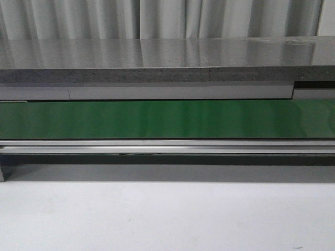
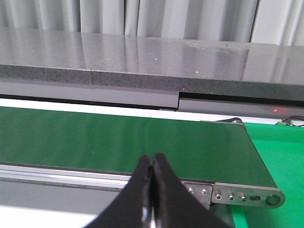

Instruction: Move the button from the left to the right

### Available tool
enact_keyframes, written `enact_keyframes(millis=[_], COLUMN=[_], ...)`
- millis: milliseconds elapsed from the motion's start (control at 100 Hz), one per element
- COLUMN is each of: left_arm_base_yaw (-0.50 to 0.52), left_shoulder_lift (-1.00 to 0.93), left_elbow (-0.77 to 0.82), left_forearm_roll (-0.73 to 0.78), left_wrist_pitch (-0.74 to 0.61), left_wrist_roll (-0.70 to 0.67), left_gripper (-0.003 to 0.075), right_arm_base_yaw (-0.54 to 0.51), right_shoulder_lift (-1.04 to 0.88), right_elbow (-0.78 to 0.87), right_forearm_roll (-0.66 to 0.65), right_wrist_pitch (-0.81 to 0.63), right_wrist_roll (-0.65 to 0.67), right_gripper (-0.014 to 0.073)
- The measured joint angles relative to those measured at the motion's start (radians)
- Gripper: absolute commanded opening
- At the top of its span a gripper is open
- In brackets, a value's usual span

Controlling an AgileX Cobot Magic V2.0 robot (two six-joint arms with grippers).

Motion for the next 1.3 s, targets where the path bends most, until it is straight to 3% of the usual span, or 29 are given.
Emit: enact_keyframes(millis=[740,890,1301], left_arm_base_yaw=[0.0,0.0,0.0], left_shoulder_lift=[0.0,0.035,0.408], left_elbow=[-0.052,-0.199,-0.613], left_forearm_roll=[-0.031,-0.039,-0.03], left_wrist_pitch=[0.041,0.177,0.677], left_wrist_roll=[0.0,0.0,0.0], left_gripper=[0.0005,0.0005,0.0005], right_arm_base_yaw=[0.0,0.0,0.0], right_shoulder_lift=[0.0,0.0,0.0], right_elbow=[0.0,0.0,0.0], right_forearm_roll=[0.0,0.0,0.0], right_wrist_pitch=[0.0,0.0,0.0], right_wrist_roll=[0.0,0.0,0.0], right_gripper=[-0.0067,-0.0067,-0.0067])
